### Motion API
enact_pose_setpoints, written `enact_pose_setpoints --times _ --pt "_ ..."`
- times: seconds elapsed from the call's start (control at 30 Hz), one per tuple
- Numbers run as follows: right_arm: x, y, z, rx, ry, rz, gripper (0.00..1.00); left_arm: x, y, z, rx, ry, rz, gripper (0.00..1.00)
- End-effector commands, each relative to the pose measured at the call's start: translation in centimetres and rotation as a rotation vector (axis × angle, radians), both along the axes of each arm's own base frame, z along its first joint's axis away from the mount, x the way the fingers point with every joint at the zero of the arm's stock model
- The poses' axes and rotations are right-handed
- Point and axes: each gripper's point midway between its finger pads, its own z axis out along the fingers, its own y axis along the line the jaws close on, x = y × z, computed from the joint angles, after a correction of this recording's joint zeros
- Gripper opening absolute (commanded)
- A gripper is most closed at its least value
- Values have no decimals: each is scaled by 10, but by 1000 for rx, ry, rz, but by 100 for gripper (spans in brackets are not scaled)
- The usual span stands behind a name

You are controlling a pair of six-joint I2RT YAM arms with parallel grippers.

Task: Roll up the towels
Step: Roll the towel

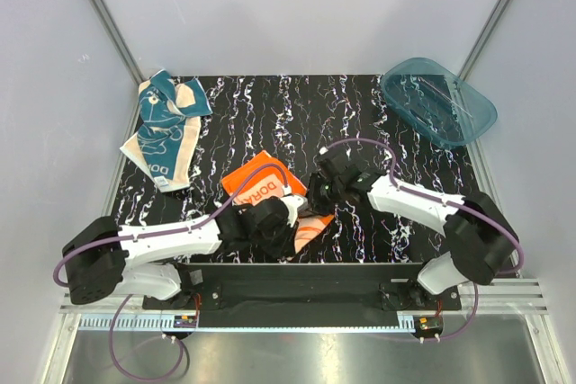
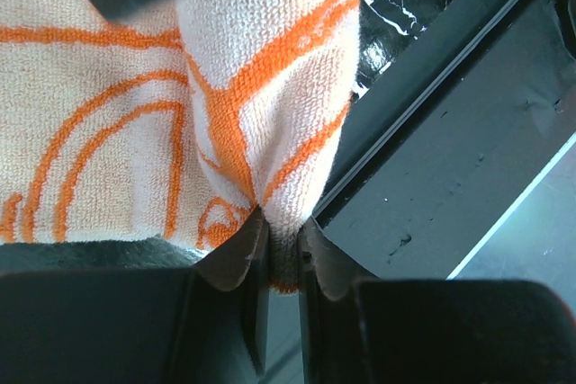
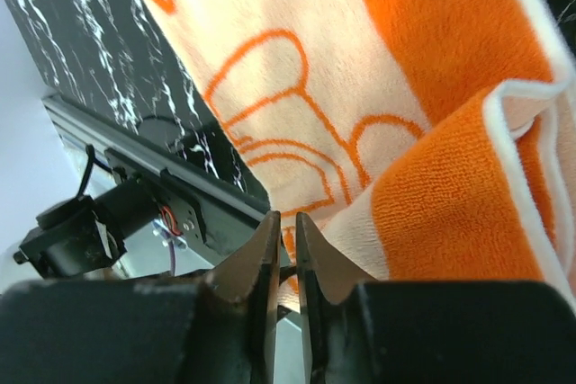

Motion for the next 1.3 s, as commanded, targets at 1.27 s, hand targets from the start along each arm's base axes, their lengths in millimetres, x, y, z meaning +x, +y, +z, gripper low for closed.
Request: enact_pose_setpoints --times 1.27 --pt "67 -85 81 55 -432 -85 18 59 38 0 -116 240 315 0"
